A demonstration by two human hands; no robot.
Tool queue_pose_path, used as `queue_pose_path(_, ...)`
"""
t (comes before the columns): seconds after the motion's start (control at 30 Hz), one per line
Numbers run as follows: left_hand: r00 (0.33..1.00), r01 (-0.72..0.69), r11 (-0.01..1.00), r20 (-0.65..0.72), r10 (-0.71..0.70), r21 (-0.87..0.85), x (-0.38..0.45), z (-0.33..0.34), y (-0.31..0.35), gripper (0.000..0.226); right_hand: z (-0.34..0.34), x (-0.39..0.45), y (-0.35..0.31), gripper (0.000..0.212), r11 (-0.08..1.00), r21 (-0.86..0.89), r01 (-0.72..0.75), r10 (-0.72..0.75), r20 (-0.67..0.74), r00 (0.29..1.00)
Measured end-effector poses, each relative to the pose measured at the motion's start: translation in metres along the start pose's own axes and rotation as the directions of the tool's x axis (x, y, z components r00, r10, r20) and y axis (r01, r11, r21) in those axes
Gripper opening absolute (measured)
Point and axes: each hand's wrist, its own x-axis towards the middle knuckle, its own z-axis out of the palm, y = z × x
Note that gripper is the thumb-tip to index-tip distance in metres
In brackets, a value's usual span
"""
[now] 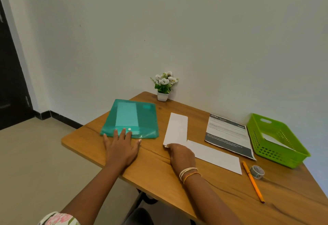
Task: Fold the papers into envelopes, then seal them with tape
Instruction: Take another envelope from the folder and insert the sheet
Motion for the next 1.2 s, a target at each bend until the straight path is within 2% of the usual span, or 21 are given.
queue_pose_path(0.13, 1.0, -0.014, 1.0, 0.001, 0.014, -0.002, 0.003, 0.0, 0.0, 0.07, 0.001, 0.009, 0.002, 0.033, 0.997, 0.08, 0.01, -0.016, 0.082, 0.997)
queue_pose_path(0.2, 0.996, -0.066, 0.998, -0.055, 0.065, -0.004, 0.002, -0.003, 0.002, 0.063, -0.001, 0.006, 0.005, 0.039, 0.983, 0.181, -0.004, -0.015, 0.1, 0.995)
queue_pose_path(0.3, 0.947, -0.259, 0.965, -0.206, 0.245, -0.047, -0.002, -0.006, 0.007, 0.044, -0.009, 0.003, 0.019, 0.037, 0.953, 0.292, -0.079, 0.094, -0.038, 0.995)
queue_pose_path(0.4, 0.91, -0.401, 0.891, -0.203, 0.361, -0.211, -0.01, -0.003, 0.021, 0.031, -0.023, 0.008, 0.048, 0.032, 0.944, 0.213, -0.254, 0.28, -0.105, 0.954)
queue_pose_path(0.47, 0.902, -0.432, 0.839, -0.156, 0.403, -0.33, -0.013, 0.002, 0.039, 0.031, -0.033, 0.012, 0.068, 0.032, 0.936, 0.08, -0.343, 0.345, -0.012, 0.938)
queue_pose_path(0.6, 0.885, -0.454, 0.791, -0.101, 0.455, -0.41, -0.012, 0.012, 0.08, 0.033, -0.038, 0.006, 0.088, 0.039, 0.931, -0.111, -0.348, 0.363, 0.167, 0.917)
queue_pose_path(0.77, 0.902, -0.415, 0.814, -0.063, 0.428, -0.407, 0.004, 0.022, 0.106, 0.035, -0.035, -0.004, 0.089, 0.044, 0.896, -0.233, -0.378, 0.408, 0.096, 0.908)
queue_pose_path(0.97, 0.922, -0.358, 0.841, -0.01, 0.387, -0.407, 0.018, 0.032, 0.107, 0.032, -0.042, 0.001, 0.092, 0.049, 0.816, -0.215, -0.536, 0.563, 0.088, 0.822)
queue_pose_path(1.07, 0.923, -0.362, 0.826, -0.043, 0.382, -0.432, 0.022, 0.033, 0.107, 0.027, -0.04, 0.003, 0.081, 0.046, 0.839, -0.211, -0.501, 0.516, 0.017, 0.857)
queue_pose_path(1.2, 0.904, -0.415, 0.819, -0.081, 0.419, -0.397, 0.026, 0.031, 0.11, 0.021, -0.032, 0.004, 0.06, 0.035, 0.923, -0.014, -0.385, 0.382, -0.081, 0.921)
